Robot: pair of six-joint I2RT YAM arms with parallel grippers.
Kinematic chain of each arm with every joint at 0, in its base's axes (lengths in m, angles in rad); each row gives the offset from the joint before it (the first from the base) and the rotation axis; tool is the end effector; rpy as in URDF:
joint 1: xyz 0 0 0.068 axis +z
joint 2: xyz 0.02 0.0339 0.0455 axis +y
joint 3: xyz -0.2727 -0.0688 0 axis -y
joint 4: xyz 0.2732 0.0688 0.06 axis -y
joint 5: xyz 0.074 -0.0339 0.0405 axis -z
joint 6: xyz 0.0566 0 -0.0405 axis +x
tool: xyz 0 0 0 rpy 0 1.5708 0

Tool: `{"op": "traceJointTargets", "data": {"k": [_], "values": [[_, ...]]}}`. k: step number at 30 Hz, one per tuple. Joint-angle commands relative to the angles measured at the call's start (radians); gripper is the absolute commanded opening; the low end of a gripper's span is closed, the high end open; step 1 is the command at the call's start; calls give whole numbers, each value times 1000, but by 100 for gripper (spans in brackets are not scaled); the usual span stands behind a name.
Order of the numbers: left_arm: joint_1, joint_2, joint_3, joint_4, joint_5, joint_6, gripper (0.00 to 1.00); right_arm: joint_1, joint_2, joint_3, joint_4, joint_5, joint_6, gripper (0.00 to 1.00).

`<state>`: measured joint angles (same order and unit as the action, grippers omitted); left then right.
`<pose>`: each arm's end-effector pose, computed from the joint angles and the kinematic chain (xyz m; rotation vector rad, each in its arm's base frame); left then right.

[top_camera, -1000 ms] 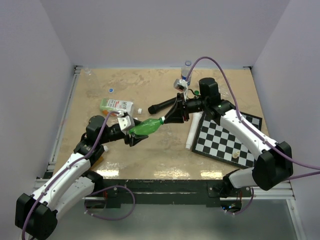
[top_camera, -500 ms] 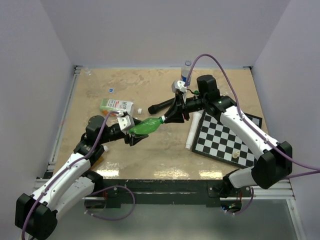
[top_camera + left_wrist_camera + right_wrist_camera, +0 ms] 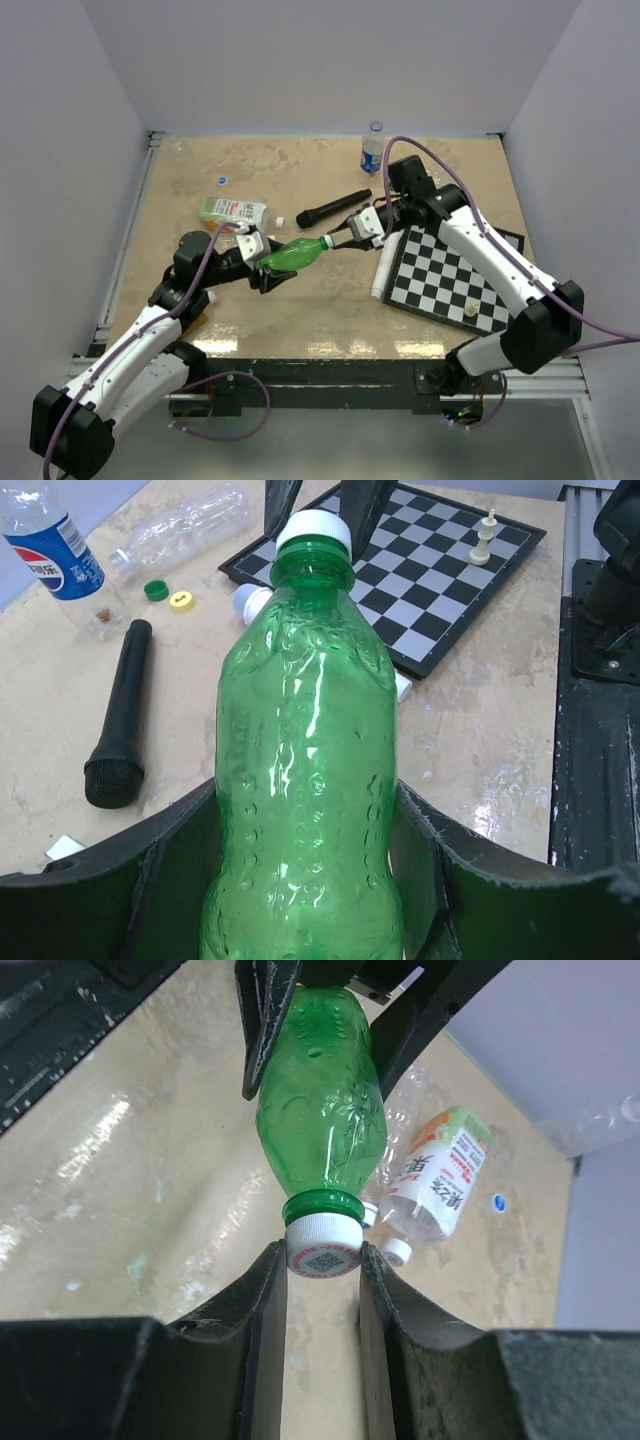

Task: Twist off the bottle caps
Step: Unscrew the bottle cap from the plastic bottle.

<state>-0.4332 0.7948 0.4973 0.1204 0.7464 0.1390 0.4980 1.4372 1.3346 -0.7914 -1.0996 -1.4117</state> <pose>0.1849 -0.1279 0.2651 1.0083 1.4651 -0.8619 0.2606 0.1991 0.3378 -1.8531 0.7912 0.7775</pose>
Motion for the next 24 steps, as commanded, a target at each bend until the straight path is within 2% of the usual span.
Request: {"op": "traceJointTargets", "data": {"k": [1,5,9,18,24], "values": [[5,-9,12,41,7,-6,0,-10,-61,-20,55,110,-148,0],[5,-9,12,42,10,-9,0,-12,-72,-40,32,103,-257,0],[5,-5,12,44,14,-9,0,-10,-77,-74,-64,64,-513,0],[5,1,9,55,45,-19,0,-13,-89,-60,-51,150,-562,0],[7,32,9,73,119,-73,0,-15,-95,-60,-45,162,-584,0]]}}
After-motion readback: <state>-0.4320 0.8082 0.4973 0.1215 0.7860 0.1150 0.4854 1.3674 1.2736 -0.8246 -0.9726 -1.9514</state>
